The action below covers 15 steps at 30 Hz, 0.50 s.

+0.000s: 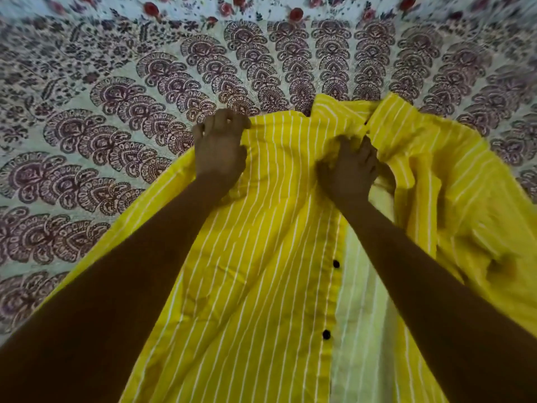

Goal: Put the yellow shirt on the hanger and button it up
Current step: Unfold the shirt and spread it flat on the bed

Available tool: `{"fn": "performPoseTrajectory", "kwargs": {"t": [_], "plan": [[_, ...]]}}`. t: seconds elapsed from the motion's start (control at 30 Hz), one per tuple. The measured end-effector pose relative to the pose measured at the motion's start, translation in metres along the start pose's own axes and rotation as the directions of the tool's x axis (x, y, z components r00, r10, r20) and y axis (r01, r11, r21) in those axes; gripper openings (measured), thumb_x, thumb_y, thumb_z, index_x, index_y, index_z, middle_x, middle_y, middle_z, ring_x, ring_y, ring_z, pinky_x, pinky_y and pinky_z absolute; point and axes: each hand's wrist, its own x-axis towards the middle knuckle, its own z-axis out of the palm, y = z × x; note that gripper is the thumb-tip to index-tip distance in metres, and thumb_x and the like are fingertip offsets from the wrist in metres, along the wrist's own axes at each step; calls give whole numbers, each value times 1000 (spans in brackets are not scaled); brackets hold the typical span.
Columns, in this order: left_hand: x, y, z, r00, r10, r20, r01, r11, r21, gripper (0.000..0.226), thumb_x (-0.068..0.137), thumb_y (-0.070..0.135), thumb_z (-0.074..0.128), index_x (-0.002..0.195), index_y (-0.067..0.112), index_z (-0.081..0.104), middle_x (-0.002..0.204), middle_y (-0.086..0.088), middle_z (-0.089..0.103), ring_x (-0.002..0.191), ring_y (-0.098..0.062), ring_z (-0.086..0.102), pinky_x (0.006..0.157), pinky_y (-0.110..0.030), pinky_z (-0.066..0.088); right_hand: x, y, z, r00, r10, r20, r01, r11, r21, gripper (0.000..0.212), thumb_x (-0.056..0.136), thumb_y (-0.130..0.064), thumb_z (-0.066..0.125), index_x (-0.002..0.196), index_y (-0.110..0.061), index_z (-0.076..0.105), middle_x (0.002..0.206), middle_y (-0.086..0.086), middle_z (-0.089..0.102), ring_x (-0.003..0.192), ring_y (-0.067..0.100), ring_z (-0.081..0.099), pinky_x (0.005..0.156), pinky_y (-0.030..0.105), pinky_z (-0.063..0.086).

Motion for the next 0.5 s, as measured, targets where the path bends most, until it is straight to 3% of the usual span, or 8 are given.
{"fn": "performPoseTrajectory", "kwargs": {"t": [0.1,0.23,0.37,0.5], "plan": [[-62,-13,-12,994,110,24,-108,990,-93,31,82,33,49,111,25,59,118,-3,59,118,-24,47,97,-38,22,-65,19,13,998,-32,-55,35,998,54,68,81,-48,33,137,-10,40,148,23,29,135,40,29,109,51,21],[-162,-32,-28,973,123,196,-123,992,-9,38,84,48,40,113,32,60,128,2,57,126,-22,44,101,-45,24,-179,38,21,978,-207,-24,208,977,44,58,85,-42,37,135,-12,42,147,18,35,132,36,35,107,49,26],[-265,-51,-47,960,-29,278,11,998,65,48,85,52,38,129,36,47,143,-1,44,127,-25,44,101,-47,27,-281,49,9,969,-233,81,234,972,1,55,88,-45,39,136,-19,41,150,15,31,135,29,29,106,43,25],[-335,-49,-66,910,-238,340,210,971,118,53,85,49,35,136,35,41,144,-8,41,126,-30,42,99,-48,29,-339,58,-5,992,-90,91,95,994,-47,59,81,-45,54,131,-16,45,138,19,44,121,34,44,96,43,35]]}}
